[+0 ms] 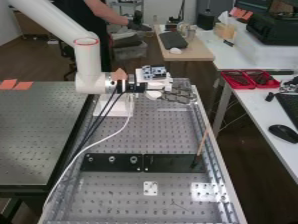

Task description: Grab the drill bit and place it in the clear container

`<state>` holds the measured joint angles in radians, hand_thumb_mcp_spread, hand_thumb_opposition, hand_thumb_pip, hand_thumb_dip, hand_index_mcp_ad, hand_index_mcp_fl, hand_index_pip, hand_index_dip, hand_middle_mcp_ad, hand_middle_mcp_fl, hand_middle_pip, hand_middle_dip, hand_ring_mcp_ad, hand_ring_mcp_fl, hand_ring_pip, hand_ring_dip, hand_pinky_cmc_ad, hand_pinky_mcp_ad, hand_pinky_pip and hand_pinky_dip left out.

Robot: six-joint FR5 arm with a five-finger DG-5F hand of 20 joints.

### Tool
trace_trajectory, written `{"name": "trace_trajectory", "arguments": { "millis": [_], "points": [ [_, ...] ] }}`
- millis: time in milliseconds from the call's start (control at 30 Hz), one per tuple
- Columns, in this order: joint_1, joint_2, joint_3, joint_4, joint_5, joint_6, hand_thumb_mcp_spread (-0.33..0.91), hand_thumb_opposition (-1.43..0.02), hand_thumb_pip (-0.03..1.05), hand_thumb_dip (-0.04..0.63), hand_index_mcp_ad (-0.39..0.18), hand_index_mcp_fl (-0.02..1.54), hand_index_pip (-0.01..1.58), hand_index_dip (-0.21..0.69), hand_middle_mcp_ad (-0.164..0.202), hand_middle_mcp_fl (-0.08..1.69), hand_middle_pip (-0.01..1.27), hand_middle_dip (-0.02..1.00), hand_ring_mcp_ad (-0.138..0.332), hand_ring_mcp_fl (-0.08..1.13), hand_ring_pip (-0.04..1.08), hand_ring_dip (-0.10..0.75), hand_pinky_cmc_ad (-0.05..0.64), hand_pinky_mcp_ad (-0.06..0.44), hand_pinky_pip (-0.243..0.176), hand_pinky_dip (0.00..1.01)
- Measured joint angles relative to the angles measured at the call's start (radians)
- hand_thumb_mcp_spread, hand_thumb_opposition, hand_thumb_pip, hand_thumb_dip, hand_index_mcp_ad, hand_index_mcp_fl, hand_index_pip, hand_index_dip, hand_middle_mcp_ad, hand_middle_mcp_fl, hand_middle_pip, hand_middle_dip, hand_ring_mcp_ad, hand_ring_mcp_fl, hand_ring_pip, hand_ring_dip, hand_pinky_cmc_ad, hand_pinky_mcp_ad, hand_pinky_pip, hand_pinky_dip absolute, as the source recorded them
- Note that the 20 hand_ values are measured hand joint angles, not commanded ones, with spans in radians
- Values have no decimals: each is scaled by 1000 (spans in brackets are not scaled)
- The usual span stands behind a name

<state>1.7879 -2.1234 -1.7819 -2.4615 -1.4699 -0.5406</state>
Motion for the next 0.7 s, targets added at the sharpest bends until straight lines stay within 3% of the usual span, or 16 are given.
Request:
{"name": "trace_trajectory", "arguments": {
  "millis": [33,67,133,233,433,600,700],
  "points": [
    [-1,0,4,-10,-3,1,536,-969,538,286,-108,396,833,44,65,120,133,148,211,44,70,-40,290,143,-94,188],
    [-1,0,6,-15,-7,2,510,-949,541,281,-108,290,754,44,65,80,133,148,208,40,70,-42,290,143,-94,192],
    [-3,-1,19,-48,-41,6,426,-899,541,255,-108,176,494,49,68,30,127,148,208,38,68,-42,288,141,-94,192],
    [-4,-1,31,-73,-56,11,298,-834,534,206,-103,12,278,51,68,0,126,148,211,33,63,-42,286,141,-96,194],
    [-4,-3,37,-79,-17,12,239,-785,534,115,-54,5,131,51,68,5,124,148,208,21,59,-38,290,154,-119,202],
    [-10,1,34,-75,-63,14,222,-771,538,99,-54,2,75,51,68,3,124,148,213,12,63,-38,290,152,-126,213],
    [-16,15,23,-67,-31,15,222,-775,538,101,-54,0,73,51,68,3,124,148,213,12,61,-38,290,155,-126,230]
  ]
}}
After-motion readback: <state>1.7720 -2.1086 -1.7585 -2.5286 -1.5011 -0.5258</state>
